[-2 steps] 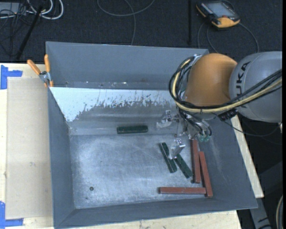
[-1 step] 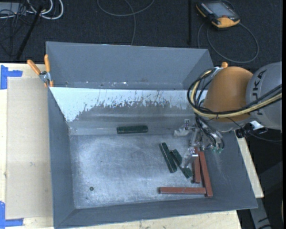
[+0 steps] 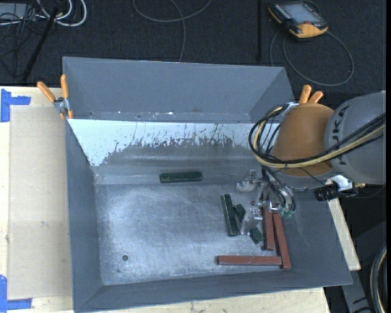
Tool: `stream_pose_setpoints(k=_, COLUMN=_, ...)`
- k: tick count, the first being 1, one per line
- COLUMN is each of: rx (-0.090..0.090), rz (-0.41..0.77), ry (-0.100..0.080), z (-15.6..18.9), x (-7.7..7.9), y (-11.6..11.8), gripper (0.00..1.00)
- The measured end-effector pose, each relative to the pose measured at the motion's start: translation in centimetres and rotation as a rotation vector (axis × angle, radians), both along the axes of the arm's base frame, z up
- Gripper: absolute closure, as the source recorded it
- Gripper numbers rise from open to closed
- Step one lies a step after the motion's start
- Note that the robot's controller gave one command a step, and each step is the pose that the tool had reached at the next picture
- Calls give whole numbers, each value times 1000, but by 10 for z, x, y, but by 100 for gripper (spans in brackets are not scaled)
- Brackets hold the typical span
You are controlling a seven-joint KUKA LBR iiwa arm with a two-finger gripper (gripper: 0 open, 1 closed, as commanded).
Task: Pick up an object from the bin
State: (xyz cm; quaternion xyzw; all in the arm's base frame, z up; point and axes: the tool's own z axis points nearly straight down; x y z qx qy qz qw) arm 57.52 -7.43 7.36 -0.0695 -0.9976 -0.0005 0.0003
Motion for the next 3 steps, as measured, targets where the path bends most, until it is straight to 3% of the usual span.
stream_pose_setpoints(k=1, rx=-1, rz=-80, ry=-10, z=2, x=-18, y=4, gripper=100)
stream_pose_setpoints(k=3, rx=0, rz=-80, ry=-9, z=4, x=-18, y=4, gripper=100)
